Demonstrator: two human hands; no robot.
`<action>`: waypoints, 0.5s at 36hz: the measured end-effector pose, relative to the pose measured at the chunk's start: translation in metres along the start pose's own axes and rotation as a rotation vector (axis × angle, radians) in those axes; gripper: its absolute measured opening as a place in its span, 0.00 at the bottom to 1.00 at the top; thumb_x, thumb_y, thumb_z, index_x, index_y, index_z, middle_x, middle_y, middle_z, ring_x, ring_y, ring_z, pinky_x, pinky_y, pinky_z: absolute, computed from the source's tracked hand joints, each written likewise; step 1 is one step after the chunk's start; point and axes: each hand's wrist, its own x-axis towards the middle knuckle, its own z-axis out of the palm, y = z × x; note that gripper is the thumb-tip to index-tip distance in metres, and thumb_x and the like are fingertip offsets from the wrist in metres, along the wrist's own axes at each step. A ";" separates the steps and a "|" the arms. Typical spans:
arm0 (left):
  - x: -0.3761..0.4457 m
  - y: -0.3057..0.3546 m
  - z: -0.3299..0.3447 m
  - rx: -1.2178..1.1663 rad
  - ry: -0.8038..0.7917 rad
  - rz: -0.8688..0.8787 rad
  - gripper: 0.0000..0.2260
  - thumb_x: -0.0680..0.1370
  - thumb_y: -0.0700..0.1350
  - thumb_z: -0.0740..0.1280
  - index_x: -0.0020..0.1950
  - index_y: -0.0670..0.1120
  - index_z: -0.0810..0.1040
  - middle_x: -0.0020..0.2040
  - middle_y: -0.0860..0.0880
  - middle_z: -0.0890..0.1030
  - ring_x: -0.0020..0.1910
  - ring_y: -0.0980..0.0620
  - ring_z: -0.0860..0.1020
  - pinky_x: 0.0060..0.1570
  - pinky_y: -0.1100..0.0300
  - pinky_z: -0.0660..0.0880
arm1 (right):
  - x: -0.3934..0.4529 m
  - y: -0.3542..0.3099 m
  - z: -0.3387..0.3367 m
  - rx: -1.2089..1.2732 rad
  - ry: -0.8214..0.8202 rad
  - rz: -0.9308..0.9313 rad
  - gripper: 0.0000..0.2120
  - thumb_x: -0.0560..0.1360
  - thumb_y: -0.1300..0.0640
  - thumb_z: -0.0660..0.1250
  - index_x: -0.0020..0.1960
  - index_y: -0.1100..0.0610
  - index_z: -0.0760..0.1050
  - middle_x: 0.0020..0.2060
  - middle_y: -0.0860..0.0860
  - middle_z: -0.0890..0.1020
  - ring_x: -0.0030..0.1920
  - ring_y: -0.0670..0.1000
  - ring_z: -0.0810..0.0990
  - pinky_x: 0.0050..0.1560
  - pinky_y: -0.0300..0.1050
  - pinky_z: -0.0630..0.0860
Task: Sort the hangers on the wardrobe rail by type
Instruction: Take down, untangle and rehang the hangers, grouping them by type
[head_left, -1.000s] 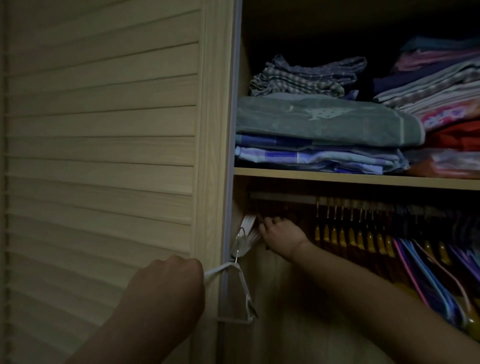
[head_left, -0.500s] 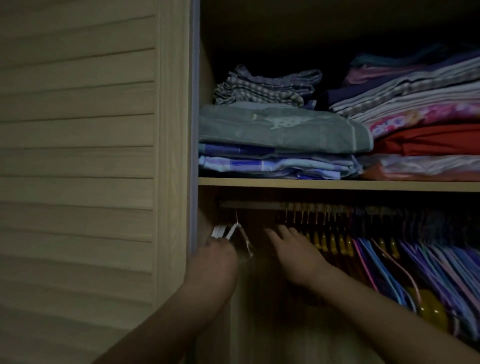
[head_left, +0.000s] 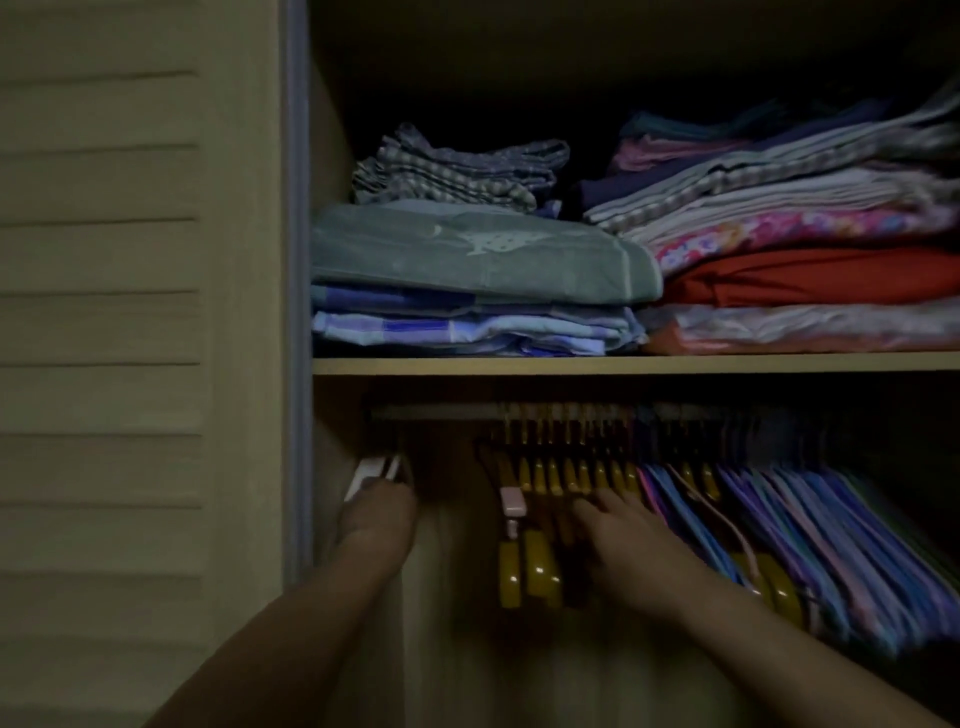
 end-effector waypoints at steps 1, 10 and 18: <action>-0.002 0.000 0.003 0.001 -0.019 0.016 0.14 0.82 0.45 0.60 0.63 0.41 0.79 0.60 0.41 0.79 0.59 0.41 0.78 0.56 0.52 0.76 | -0.004 0.005 0.000 0.005 -0.001 0.017 0.25 0.77 0.49 0.66 0.72 0.45 0.64 0.71 0.47 0.66 0.72 0.52 0.63 0.72 0.49 0.63; -0.026 0.032 -0.011 0.167 0.221 0.126 0.19 0.77 0.50 0.64 0.67 0.46 0.74 0.61 0.43 0.76 0.61 0.40 0.75 0.56 0.48 0.73 | -0.052 0.057 -0.009 0.158 0.141 0.198 0.21 0.77 0.54 0.64 0.69 0.49 0.70 0.62 0.46 0.72 0.65 0.50 0.67 0.65 0.45 0.68; -0.050 0.101 -0.023 -0.086 0.269 0.441 0.12 0.80 0.49 0.60 0.60 0.52 0.79 0.53 0.52 0.76 0.49 0.56 0.67 0.46 0.58 0.70 | -0.079 0.125 -0.015 0.207 0.297 0.415 0.15 0.78 0.57 0.64 0.64 0.49 0.75 0.55 0.45 0.74 0.58 0.46 0.70 0.58 0.41 0.69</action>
